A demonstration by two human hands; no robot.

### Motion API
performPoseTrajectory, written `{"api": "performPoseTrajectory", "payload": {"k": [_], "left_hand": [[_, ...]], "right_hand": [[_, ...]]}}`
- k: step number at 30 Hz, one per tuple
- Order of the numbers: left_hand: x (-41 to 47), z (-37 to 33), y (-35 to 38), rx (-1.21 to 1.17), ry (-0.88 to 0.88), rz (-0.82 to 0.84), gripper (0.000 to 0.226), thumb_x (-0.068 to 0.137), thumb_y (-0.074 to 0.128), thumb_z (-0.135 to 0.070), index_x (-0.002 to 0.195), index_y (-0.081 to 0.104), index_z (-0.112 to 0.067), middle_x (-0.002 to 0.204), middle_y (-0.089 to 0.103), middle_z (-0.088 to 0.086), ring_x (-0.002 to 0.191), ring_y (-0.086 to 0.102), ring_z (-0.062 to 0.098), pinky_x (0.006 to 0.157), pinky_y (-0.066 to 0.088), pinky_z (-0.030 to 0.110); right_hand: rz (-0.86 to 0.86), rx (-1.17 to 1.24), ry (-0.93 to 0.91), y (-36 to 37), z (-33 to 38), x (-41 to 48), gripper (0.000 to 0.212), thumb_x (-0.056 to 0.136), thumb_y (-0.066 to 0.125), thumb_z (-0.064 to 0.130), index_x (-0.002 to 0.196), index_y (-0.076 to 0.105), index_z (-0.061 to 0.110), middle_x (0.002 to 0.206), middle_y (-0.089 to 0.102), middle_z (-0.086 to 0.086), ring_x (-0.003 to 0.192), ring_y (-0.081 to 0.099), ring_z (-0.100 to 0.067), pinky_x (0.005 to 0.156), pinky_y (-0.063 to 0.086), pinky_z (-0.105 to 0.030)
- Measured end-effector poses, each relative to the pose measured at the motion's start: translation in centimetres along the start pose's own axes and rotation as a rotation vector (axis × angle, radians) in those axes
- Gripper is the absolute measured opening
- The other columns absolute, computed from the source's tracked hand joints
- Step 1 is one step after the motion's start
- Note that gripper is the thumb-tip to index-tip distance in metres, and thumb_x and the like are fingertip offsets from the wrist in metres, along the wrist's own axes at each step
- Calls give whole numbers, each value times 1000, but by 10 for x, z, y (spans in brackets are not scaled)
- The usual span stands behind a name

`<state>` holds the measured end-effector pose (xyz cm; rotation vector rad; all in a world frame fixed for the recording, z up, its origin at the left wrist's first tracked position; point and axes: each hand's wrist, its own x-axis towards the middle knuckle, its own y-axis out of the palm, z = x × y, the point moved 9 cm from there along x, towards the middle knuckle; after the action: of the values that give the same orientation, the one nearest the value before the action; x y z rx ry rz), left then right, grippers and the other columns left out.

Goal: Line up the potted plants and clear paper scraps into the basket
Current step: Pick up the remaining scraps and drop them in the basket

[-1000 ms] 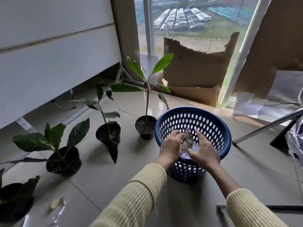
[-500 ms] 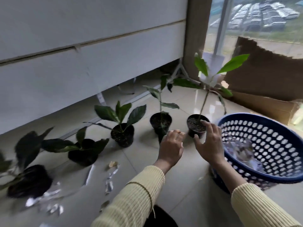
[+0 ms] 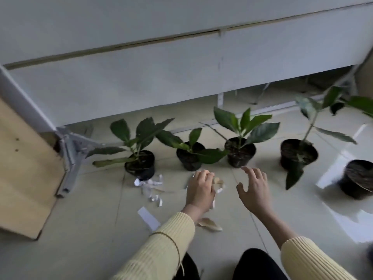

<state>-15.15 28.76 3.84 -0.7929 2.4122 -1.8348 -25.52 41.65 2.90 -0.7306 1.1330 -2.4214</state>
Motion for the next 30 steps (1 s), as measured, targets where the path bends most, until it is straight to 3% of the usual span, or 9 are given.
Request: {"api": "performPoseTrajectory", "payload": {"k": [6, 11, 14, 17, 22, 24, 28, 30], "left_hand": [[-42, 126, 3, 30, -247, 89, 35, 86, 55, -22, 121, 50, -16, 121, 51, 1, 111, 46, 19, 91, 42, 28], [-79, 211, 18, 2, -480, 179, 35, 83, 59, -21, 117, 49, -17, 118, 50, 0, 111, 48, 21, 82, 46, 31], [-101, 249, 32, -18, -591, 241, 38, 81, 63, -18, 116, 49, -17, 118, 49, 0, 112, 48, 22, 79, 49, 34], [-120, 278, 52, -63, -698, 323, 45, 77, 70, -23, 117, 48, -17, 120, 48, 2, 112, 49, 23, 84, 50, 36], [-148, 307, 92, -127, -852, 541, 75, 61, 82, -25, 122, 40, -12, 125, 40, 6, 111, 50, 27, 86, 49, 38], [-157, 313, 105, -138, -907, 597, 83, 52, 87, -25, 119, 39, -11, 120, 39, 7, 105, 52, 28, 82, 51, 38], [-174, 318, 127, -173, -1002, 618, 87, 42, 90, -23, 110, 36, -11, 113, 37, 6, 93, 56, 25, 75, 51, 32], [-177, 319, 136, -172, -1021, 584, 85, 42, 89, -21, 108, 35, -12, 114, 35, 5, 89, 54, 22, 68, 47, 26]], "right_hand": [[213, 101, 20, 94, 53, -10, 52, 79, 66, 12, 129, 50, 14, 124, 50, -6, 114, 48, -26, 92, 43, -33], [381, 167, 113, 157, 64, -19, 54, 79, 64, 10, 131, 48, 13, 130, 44, -8, 87, 53, -21, 78, 43, -29], [476, 199, 274, 189, 42, -25, 58, 80, 64, 9, 134, 44, 13, 135, 41, -12, 105, 54, -27, 90, 48, -38], [550, 205, 410, 212, 13, -32, 64, 79, 65, 8, 137, 39, 12, 138, 39, -16, 122, 46, -31, 97, 42, -38], [691, 136, 599, 239, -38, -41, 94, 71, 76, 11, 147, 22, 16, 140, 32, -16, 120, 45, -34, 100, 42, -41], [755, 58, 682, 243, -58, -47, 110, 66, 81, 13, 150, 11, 20, 141, 27, -17, 119, 44, -36, 93, 48, -48], [854, 50, 903, 253, -81, -75, 128, 62, 85, 14, 148, -6, 36, 145, 13, -17, 117, 40, -36, 53, 53, -41], [839, 48, 882, 264, -83, -80, 126, 63, 84, 12, 148, -5, 35, 144, 11, -17, 105, 42, -33, 53, 56, -40]]}}
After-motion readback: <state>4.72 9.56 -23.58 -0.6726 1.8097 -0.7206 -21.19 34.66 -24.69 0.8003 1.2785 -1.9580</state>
